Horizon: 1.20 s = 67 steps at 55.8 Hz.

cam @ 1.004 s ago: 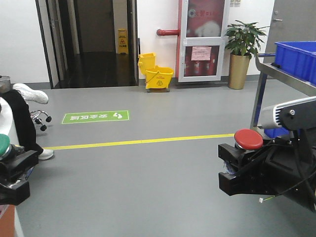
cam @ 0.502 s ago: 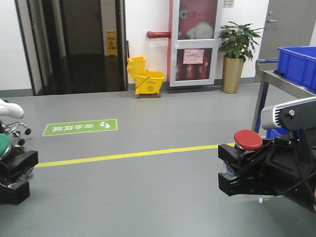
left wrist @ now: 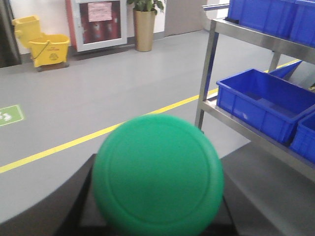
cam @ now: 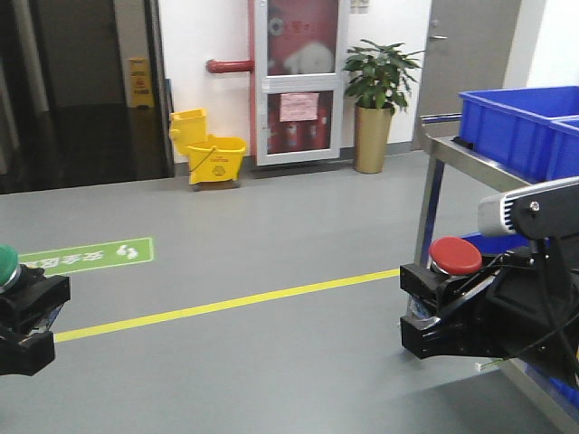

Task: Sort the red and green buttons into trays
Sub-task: 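Drive the base with both buttons held toward the cart with trays, then approach the green and red trays, holding buttons above them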

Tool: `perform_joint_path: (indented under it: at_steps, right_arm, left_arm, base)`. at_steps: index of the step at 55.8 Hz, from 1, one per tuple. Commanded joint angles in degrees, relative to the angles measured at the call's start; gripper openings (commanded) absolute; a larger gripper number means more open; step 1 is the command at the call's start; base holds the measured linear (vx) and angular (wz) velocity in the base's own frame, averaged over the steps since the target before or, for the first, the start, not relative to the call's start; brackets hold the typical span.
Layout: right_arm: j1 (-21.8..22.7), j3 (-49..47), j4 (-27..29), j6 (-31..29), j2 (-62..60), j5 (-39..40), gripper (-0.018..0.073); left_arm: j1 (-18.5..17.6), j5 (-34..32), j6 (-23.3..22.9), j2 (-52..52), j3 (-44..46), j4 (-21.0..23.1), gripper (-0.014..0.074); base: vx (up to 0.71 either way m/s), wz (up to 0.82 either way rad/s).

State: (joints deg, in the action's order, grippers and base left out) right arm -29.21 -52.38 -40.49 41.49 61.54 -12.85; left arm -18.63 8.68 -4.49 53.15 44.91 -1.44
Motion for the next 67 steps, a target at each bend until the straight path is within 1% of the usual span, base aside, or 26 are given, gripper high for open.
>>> perform_joint_path:
  at_steps: [1, 36, 67]
  right_arm:
    - [0.1, -1.7, -0.86, -0.13, -1.29, 3.35, 0.0011]
    - [0.1, -1.7, -0.86, -0.13, -1.29, 3.36, 0.0011]
    - [0.1, -1.7, -0.86, -0.13, -1.29, 3.36, 0.0011]
  left_arm:
    - [-0.46, -5.37, -0.47, -0.45, 1.76, 0.37, 0.0003]
    - [-0.46, -5.37, -0.47, -0.45, 1.76, 0.37, 0.0003]
    - [-0.46, -5.37, -0.47, -0.45, 1.76, 0.37, 0.0003]
  base:
    - [0.38, -0.28]
    - [0.35, -0.35]
    - [0.23, -0.7]
